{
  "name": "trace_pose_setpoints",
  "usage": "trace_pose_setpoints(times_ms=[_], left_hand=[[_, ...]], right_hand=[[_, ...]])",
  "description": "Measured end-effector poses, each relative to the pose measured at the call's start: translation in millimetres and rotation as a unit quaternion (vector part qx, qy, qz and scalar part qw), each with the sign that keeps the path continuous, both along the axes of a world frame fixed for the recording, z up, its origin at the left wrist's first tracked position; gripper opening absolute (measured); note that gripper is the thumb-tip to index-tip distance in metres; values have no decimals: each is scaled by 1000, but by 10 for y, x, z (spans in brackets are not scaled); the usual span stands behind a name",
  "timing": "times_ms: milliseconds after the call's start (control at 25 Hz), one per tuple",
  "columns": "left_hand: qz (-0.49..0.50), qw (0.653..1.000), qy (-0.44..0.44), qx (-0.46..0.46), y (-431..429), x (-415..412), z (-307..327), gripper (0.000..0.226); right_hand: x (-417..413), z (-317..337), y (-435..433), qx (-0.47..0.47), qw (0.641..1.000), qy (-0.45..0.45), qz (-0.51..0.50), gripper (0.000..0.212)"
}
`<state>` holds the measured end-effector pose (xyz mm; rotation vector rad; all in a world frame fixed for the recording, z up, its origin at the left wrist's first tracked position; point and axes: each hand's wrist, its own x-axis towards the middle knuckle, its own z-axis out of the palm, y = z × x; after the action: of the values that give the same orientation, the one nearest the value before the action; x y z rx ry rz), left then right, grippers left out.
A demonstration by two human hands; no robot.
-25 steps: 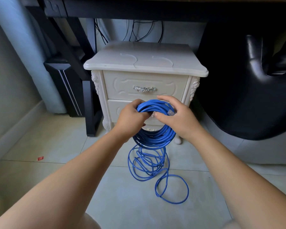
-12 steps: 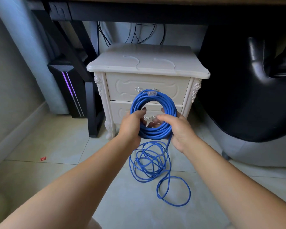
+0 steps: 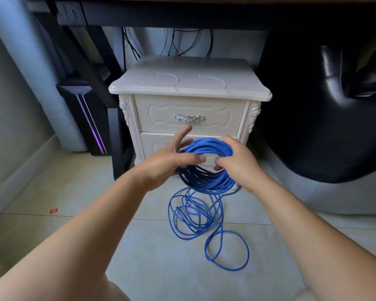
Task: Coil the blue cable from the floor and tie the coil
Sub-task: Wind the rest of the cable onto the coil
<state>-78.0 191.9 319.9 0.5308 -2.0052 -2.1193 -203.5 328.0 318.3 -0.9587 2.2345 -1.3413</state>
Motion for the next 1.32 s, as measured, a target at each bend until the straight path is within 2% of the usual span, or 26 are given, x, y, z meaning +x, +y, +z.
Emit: trace_pose_setpoints(times_ms=[80, 160, 200, 280, 320, 400, 520, 640, 800, 960, 1080, 1160, 1240, 1320], left_hand=[[-17, 984, -47, -174, 66, 5, -2, 91], [3, 931, -85, -354, 165, -19, -42, 69], [27, 910, -93, -403, 201, -38, -65, 52], [83, 901, -88, -416, 236, -61, -80, 19], [106, 903, -79, -408, 232, -76, -79, 10], [130, 912, -64, -384, 229, -99, -72, 9], [146, 935, -53, -319, 238, -93, -53, 11], [192, 959, -43, -204, 188, -74, -46, 13], [257, 966, -9, -36, 139, -80, -42, 9], [286, 950, 30, 123, 194, -119, -17, 9], [241, 938, 62, 240, 334, -155, 2, 13], [208, 943, 53, 254, 385, -155, -3, 22], [181, 960, 21, 210, 374, -146, -9, 19], [168, 975, -19, 146, 338, -144, 2, 23]], right_hand=[[45, -36, -14, 54, 993, 95, 46, 37], [121, -56, -30, 83, 982, 145, 85, 42], [146, -59, -40, 86, 979, 160, 88, 41], [164, -57, -46, 68, 982, 163, 72, 37], [163, -46, -51, 52, 985, 155, 59, 37], [140, -13, -66, 29, 990, 136, 35, 40], [70, 14, -76, 54, 993, 101, 21, 33], [-10, -20, -46, 58, 997, 43, 19, 32], [0, -105, -46, -28, 998, -51, -6, 41], [99, -232, -133, -94, 973, -211, -19, 46], [84, -208, -157, -167, 929, -327, -42, 56], [48, -190, -136, -194, 912, -358, -48, 39], [35, -185, -115, -182, 921, -337, -64, 23], [-2, -177, -101, -164, 940, -284, -92, 18]])
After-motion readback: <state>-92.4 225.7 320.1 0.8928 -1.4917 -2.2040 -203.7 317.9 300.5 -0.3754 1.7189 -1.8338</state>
